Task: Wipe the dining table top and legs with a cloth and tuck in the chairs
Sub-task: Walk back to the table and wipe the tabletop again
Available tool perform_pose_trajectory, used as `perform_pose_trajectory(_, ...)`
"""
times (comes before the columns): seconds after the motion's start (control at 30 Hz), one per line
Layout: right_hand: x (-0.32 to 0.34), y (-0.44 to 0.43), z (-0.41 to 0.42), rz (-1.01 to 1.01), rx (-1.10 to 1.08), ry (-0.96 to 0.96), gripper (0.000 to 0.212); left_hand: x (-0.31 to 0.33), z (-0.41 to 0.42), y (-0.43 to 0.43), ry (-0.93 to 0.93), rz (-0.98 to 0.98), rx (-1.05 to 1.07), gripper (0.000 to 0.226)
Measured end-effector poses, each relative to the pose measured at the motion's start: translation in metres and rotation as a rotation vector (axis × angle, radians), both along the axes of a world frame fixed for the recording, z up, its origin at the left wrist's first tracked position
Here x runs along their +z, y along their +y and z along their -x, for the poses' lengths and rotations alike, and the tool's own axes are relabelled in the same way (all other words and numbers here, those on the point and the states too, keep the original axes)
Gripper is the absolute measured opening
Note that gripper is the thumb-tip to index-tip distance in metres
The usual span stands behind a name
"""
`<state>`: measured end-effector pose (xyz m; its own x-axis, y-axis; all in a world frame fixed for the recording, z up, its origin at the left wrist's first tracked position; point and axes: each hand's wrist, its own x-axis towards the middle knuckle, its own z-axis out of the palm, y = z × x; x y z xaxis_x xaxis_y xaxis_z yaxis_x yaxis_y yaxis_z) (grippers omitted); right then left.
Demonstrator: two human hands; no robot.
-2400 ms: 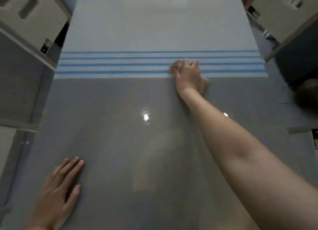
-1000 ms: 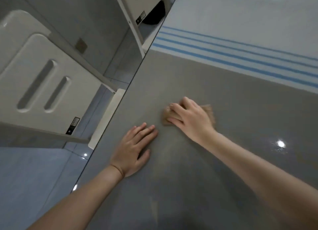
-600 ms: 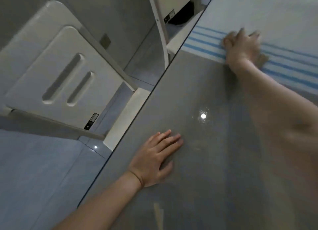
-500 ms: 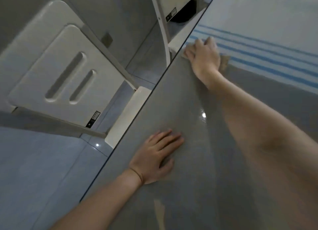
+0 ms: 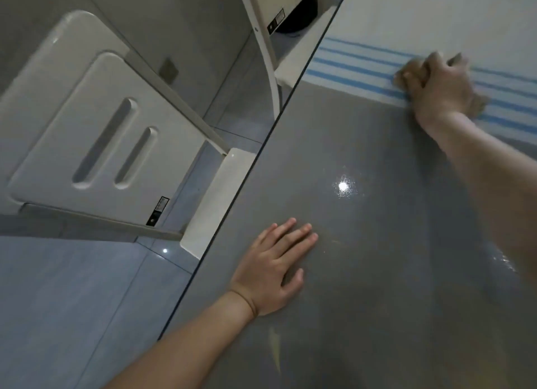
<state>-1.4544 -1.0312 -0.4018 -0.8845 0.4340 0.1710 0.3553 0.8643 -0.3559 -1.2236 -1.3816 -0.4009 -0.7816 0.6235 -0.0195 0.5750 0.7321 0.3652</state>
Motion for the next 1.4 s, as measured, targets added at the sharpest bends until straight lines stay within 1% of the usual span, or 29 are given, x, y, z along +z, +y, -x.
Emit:
perform_pose_trajectory(0.07,0.0,-0.03,0.014,0.03,-0.016,-0.014,0.041,0.0,0.0,-0.001,0.01,-0.006,-0.006,0.061)
perform_pose_trajectory(0.1,0.0,-0.047,0.015,0.041,0.037,-0.02,0.041,-0.001,0.0,-0.001,0.011,-0.009,-0.013,0.061)
perform_pose_trajectory(0.17,0.001,-0.084,-0.002,0.041,0.21,-0.019,0.04,-0.002,0.0,-0.002,0.012,-0.01,-0.019,0.06)
perform_pose_trajectory(0.27,0.0,-0.115,-0.071,0.041,0.401,0.043,0.039,-0.003,-0.001,-0.002,0.01,-0.015,-0.016,0.059)
perform_pose_trajectory(0.33,0.001,-0.118,-0.13,0.05,0.434,0.07,0.038,-0.003,-0.001,-0.002,0.013,-0.028,-0.024,0.059)
perform_pose_trajectory(0.4,0.001,-0.107,-0.19,0.05,0.355,0.072,0.038,-0.003,-0.001,-0.002,0.022,-0.03,-0.033,0.059)
perform_pose_trajectory(0.43,0.002,-0.099,-0.22,0.047,0.275,0.067,0.038,-0.003,-0.001,-0.002,0.025,-0.035,-0.033,0.059)
perform_pose_trajectory(0.53,0.004,-0.08,-0.314,0.054,-0.056,0.016,0.037,-0.004,-0.003,-0.002,0.02,-0.052,-0.02,0.058)
perform_pose_trajectory(0.6,0.007,-0.089,-0.366,0.026,-0.281,-0.064,0.035,-0.004,-0.005,-0.002,0.02,-0.045,-0.019,0.058)
perform_pose_trajectory(0.63,0.009,-0.102,-0.385,0.019,-0.354,-0.095,0.036,-0.003,-0.006,-0.002,0.022,-0.042,-0.023,0.058)
perform_pose_trajectory(0.7,0.01,-0.138,-0.409,0.004,-0.418,-0.119,0.036,-0.004,-0.007,-0.002,0.024,-0.046,-0.025,0.057)
perform_pose_trajectory(0.77,0.01,-0.177,-0.423,-0.021,-0.436,-0.101,0.033,-0.005,-0.007,-0.003,0.026,-0.048,-0.033,0.056)
perform_pose_trajectory(0.87,0.008,-0.227,-0.442,-0.03,-0.367,-0.049,0.031,-0.004,-0.007,-0.003,0.011,-0.022,-0.034,0.056)
perform_pose_trajectory(0.93,0.009,-0.248,-0.459,0.04,-0.296,-0.016,0.032,0.001,-0.009,-0.003,-0.029,0.0,-0.052,0.057)
perform_pose_trajectory(1.0,0.015,-0.258,-0.473,0.16,-0.223,-0.037,0.033,0.008,-0.011,-0.007,-0.104,0.006,-0.046,0.055)
perform_pose_trajectory(1.03,0.019,-0.258,-0.479,0.261,-0.201,-0.065,0.032,0.014,-0.015,-0.011,-0.152,0.008,-0.041,0.053)
perform_pose_trajectory(1.1,0.035,-0.254,-0.489,0.501,-0.228,-0.111,0.027,0.032,-0.027,-0.026,-0.247,0.0,-0.045,0.044)
perform_pose_trajectory(1.13,0.046,-0.253,-0.495,0.598,-0.273,-0.09,0.023,0.046,-0.038,-0.038,-0.281,-0.016,-0.041,0.042)
perform_pose_trajectory(1.23,0.083,-0.255,-0.527,0.816,-0.39,0.141,0.021,0.093,-0.087,-0.083,-0.292,-0.17,-0.002,0.058)
perform_pose_trajectory(1.27,0.097,-0.259,-0.542,0.868,-0.406,0.198,0.021,0.107,-0.108,-0.1,-0.297,-0.224,0.024,0.056)
perform_pose_trajectory(1.33,0.121,-0.271,-0.577,0.952,-0.428,0.255,0.018,0.13,-0.154,-0.136,-0.316,-0.318,0.087,0.043)
perform_pose_trajectory(1.4,0.133,-0.288,-0.616,0.953,-0.446,0.277,0.015,0.138,-0.205,-0.174,-0.341,-0.383,0.16,0.036)
